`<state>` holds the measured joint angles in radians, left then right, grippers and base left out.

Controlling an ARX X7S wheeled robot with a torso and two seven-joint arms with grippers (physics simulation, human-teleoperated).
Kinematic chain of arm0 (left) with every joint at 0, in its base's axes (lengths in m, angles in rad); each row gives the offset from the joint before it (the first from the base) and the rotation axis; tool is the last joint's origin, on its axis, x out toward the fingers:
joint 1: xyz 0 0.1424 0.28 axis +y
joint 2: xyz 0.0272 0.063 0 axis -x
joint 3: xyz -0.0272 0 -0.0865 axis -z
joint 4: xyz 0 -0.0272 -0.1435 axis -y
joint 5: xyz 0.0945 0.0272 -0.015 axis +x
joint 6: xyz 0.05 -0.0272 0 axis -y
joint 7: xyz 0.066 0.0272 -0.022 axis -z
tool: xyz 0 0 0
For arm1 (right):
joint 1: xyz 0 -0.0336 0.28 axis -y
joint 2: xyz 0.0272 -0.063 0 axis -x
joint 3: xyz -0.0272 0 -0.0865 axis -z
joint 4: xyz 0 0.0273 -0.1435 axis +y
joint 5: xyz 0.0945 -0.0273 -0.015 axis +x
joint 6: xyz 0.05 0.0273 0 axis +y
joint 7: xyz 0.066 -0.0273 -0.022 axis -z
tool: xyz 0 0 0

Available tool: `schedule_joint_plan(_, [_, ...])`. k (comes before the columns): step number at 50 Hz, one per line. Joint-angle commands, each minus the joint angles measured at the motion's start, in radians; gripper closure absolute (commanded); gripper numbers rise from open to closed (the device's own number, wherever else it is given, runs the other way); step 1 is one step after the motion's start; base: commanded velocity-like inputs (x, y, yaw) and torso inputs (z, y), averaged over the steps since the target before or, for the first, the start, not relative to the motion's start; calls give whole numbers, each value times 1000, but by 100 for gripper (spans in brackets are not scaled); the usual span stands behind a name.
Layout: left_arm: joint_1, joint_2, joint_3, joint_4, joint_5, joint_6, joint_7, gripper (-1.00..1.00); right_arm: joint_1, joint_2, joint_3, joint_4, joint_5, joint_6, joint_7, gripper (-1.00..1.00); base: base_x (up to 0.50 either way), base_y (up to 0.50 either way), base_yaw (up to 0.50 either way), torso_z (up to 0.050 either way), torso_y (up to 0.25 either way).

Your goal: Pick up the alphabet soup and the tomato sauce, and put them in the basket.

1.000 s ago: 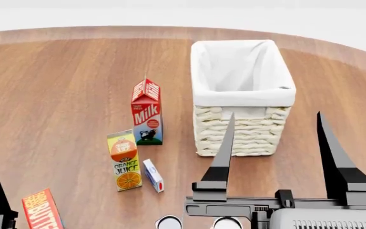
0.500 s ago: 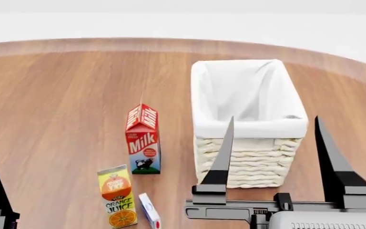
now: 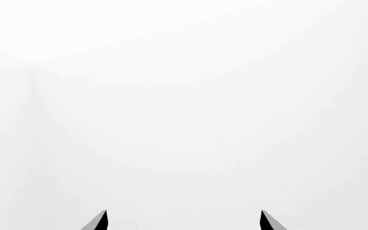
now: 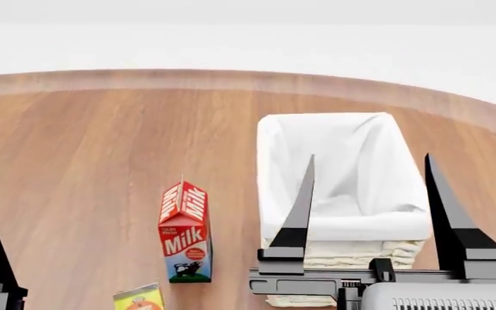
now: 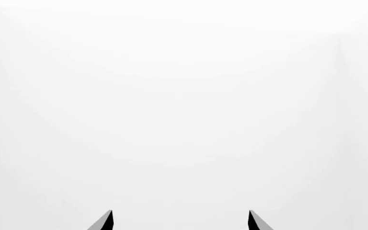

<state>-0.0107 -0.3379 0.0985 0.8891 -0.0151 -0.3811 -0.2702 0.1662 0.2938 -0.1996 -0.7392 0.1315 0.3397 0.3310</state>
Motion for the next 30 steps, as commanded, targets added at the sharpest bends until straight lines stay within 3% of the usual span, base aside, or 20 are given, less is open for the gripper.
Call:
schedule_joint_plan(1, [-6,-3,4,0,-3,-3,-3,-100,13,5,-2,-14,8,22,5,-100,316,0,0,0,0])
schedule_joint_plan(19, [2,-7,11,-14,-4,13,-12,-100,-29,8,-18,36,-4,-58,9,-100,310,0,0,0,1])
schedule_joint_plan(30, [3,-9,14,-11,-7,10,-16,-100,-5,16,-22,-6,11,-1,11,-100,32,0,0,0,0])
